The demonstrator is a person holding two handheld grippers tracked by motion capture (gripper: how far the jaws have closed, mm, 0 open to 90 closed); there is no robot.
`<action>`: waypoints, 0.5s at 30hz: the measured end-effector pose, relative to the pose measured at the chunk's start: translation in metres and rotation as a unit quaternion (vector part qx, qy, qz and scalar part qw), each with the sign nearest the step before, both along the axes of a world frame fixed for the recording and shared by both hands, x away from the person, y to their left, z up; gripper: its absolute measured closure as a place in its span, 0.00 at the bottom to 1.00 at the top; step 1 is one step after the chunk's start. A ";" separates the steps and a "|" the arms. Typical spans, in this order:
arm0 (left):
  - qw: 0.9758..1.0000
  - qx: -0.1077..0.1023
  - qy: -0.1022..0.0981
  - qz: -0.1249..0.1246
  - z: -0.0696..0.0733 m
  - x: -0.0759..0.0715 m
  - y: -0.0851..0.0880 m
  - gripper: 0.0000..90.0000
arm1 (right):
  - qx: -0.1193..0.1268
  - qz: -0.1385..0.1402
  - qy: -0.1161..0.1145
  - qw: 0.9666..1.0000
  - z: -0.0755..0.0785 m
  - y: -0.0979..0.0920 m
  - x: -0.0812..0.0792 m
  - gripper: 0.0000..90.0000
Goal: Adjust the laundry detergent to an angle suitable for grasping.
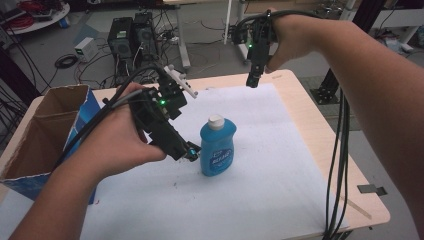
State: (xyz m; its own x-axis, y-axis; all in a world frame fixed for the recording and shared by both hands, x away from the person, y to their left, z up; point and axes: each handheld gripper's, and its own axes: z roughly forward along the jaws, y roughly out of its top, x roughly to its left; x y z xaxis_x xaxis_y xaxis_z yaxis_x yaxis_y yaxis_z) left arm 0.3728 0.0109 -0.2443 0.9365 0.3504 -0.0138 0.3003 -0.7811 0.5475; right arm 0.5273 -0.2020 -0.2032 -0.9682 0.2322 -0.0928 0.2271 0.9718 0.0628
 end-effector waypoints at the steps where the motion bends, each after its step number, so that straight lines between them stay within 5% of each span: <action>1: 1.000 0.000 0.000 0.000 0.000 0.000 0.000 0.02 | 0.000 0.000 0.000 1.000 0.000 0.000 0.000 0.01; 5: 1.000 0.013 0.003 -0.001 -0.010 0.007 -0.010 0.02 | -0.001 0.000 0.000 1.000 0.000 -0.003 -0.001 0.01; 15: 1.000 -0.003 0.003 0.011 -0.022 0.017 -0.022 0.02 | 0.002 -0.007 0.000 1.000 -0.001 -0.010 -0.006 0.01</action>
State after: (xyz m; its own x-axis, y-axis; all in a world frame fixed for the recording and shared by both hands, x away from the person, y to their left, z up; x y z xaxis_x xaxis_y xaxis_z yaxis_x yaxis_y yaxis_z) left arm 0.3896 -0.0115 -0.2664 0.9287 0.3701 -0.0212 0.3201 -0.7717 0.5496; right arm 0.5214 -0.2118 -0.2046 -0.9651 0.2455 -0.0915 0.2400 0.9685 0.0669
